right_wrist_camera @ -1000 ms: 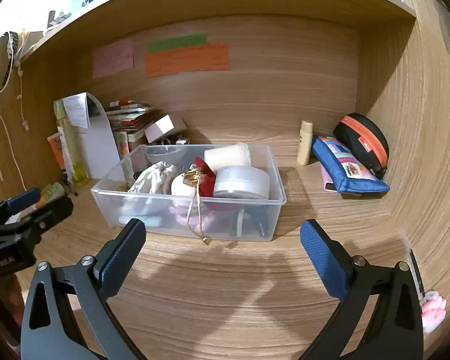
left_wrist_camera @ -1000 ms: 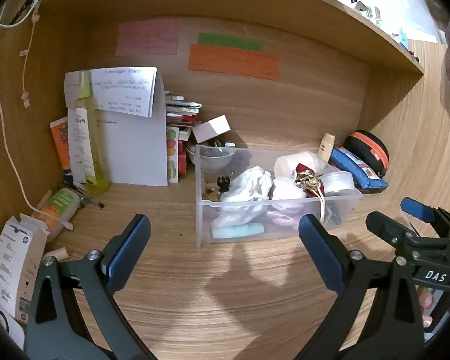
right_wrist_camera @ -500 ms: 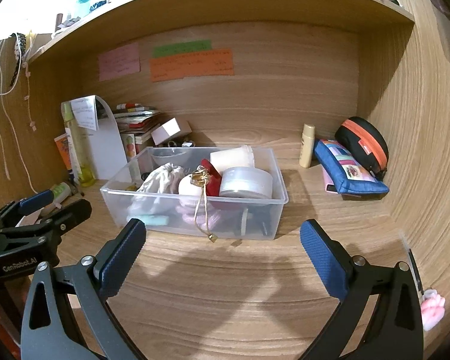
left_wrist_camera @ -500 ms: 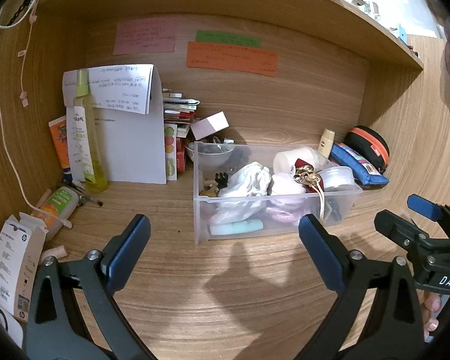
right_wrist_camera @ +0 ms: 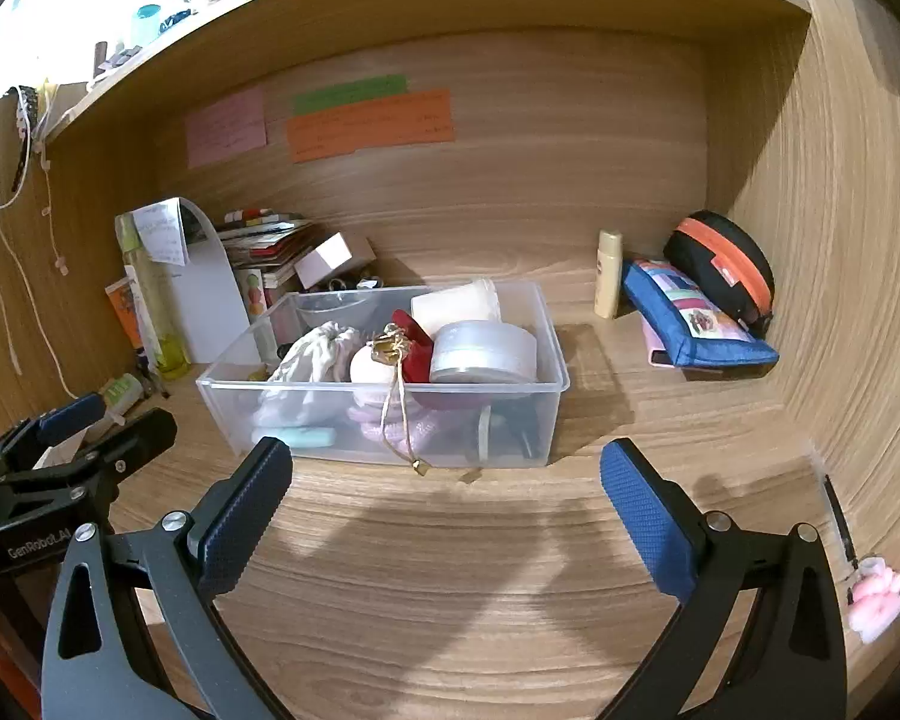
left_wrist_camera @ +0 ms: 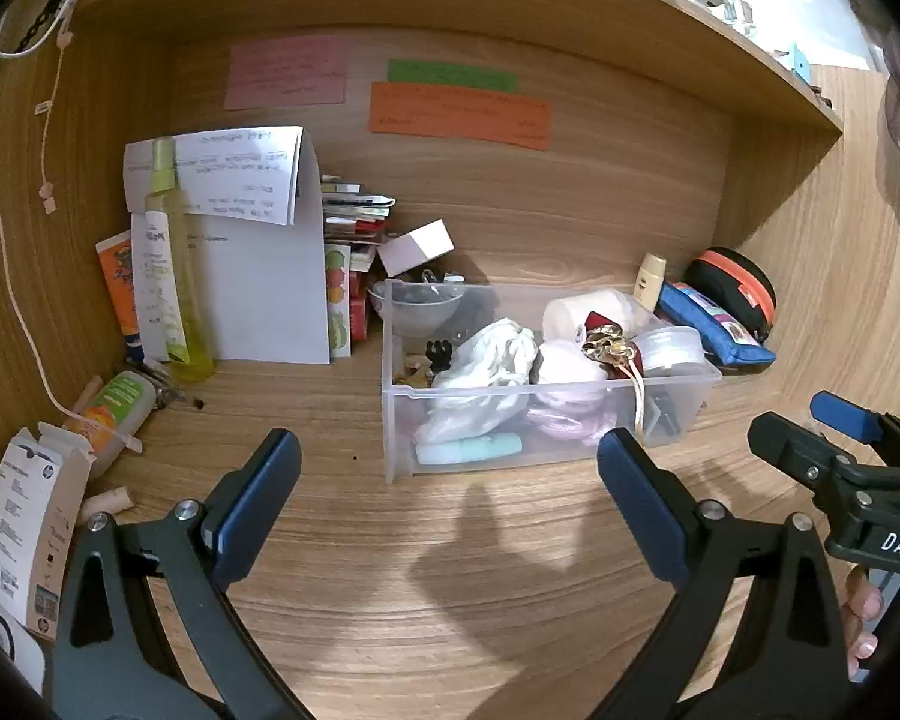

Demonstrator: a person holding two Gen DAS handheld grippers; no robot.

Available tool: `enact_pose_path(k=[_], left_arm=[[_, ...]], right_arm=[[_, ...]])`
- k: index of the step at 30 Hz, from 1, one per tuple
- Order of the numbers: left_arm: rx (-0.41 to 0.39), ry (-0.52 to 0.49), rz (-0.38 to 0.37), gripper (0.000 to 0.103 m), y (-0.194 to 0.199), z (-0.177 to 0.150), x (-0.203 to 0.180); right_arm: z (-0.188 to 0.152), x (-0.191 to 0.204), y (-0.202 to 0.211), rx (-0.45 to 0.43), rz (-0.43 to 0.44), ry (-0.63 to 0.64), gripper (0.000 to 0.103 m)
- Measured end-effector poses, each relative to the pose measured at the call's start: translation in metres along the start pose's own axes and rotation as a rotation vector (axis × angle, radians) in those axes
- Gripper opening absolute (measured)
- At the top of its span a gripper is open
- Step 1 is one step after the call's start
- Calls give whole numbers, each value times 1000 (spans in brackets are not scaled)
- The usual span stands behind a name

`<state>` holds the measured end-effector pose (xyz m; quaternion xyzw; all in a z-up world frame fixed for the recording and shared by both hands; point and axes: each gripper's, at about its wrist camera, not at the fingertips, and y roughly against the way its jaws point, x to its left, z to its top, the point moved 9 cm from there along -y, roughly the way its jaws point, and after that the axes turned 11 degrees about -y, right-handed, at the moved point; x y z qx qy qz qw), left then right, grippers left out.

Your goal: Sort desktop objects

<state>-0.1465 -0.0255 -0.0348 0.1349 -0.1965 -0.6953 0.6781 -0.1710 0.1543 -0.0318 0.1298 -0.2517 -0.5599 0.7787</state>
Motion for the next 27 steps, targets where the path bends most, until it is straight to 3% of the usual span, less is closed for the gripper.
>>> enact_pose_path(k=[12,27], left_arm=[[-63,3,16,100,11,9,1],[-46,-12,-43,100,5,4,-8]], right_arm=[[-2,1,0,3,3,4,103],[-4,4,-1,6,11,15,103]])
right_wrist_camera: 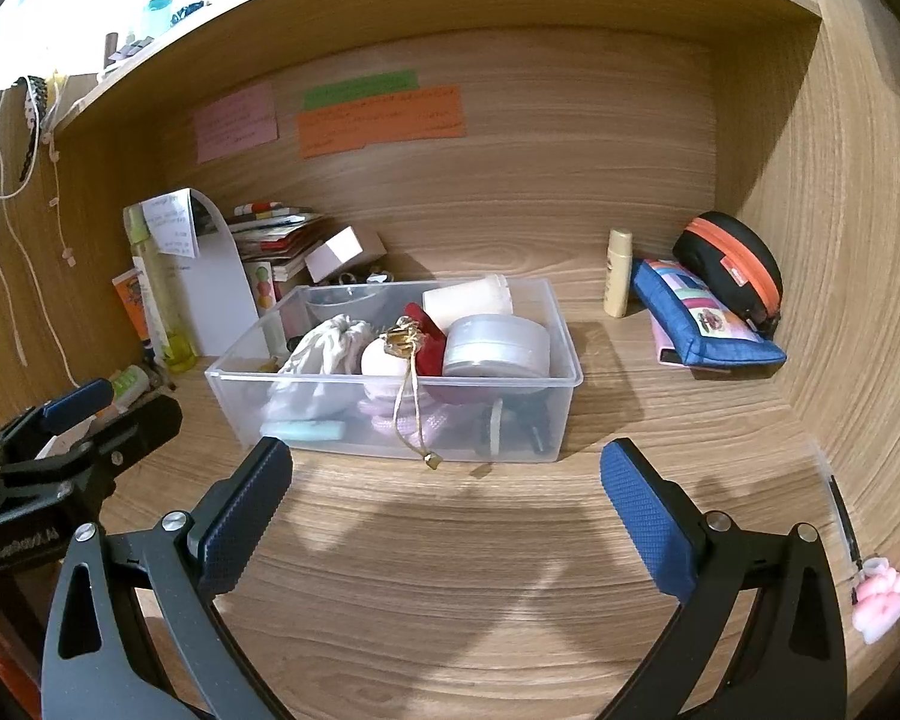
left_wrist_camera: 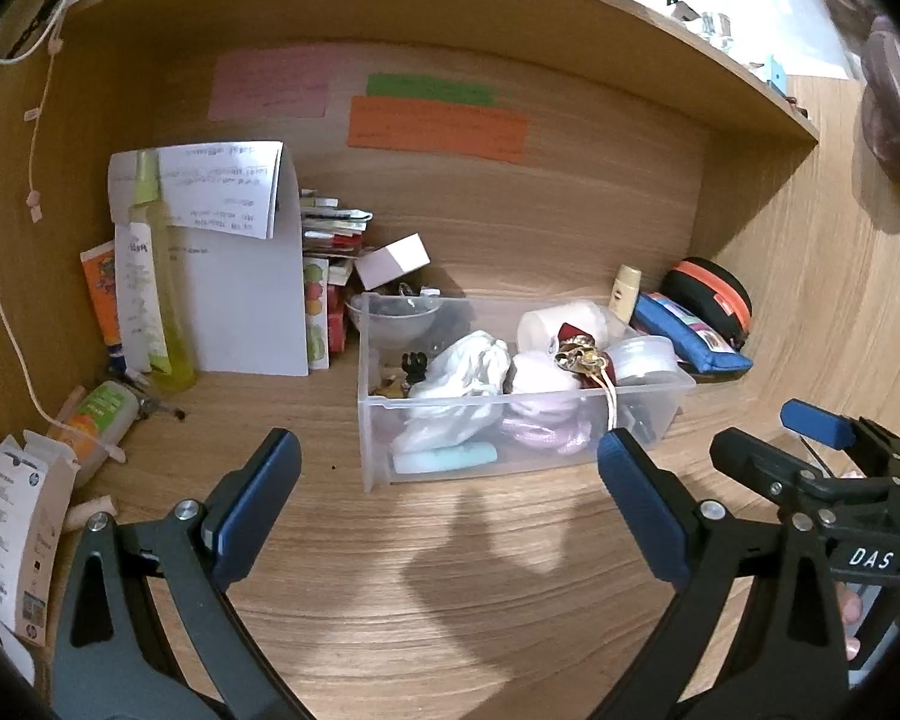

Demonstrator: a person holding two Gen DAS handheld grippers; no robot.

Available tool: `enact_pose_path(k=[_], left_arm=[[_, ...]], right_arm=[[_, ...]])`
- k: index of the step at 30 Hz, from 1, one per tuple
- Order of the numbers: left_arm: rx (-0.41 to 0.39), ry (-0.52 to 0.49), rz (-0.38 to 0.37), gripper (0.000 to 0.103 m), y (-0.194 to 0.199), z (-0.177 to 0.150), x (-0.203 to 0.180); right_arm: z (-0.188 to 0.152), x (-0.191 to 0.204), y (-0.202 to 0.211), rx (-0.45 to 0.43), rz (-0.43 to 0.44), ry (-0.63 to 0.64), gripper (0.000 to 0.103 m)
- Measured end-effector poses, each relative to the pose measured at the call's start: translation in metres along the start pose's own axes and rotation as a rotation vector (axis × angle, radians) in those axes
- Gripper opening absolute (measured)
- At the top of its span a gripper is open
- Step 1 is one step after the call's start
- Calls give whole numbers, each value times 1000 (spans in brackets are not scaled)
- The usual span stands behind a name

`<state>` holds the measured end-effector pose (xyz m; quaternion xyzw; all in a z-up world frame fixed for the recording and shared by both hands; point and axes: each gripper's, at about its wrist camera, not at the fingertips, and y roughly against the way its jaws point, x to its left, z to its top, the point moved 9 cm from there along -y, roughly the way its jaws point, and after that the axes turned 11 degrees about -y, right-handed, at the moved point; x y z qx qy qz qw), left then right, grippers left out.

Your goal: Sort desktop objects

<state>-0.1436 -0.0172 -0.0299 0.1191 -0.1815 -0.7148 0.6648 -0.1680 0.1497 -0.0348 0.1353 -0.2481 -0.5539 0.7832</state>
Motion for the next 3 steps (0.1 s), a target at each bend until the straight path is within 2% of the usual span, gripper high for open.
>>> enact_pose_path(k=[3], left_arm=[[14,0,9,100,-1,-1,-1]], right_arm=[[0,-1,-1,3,3,-4,103]])
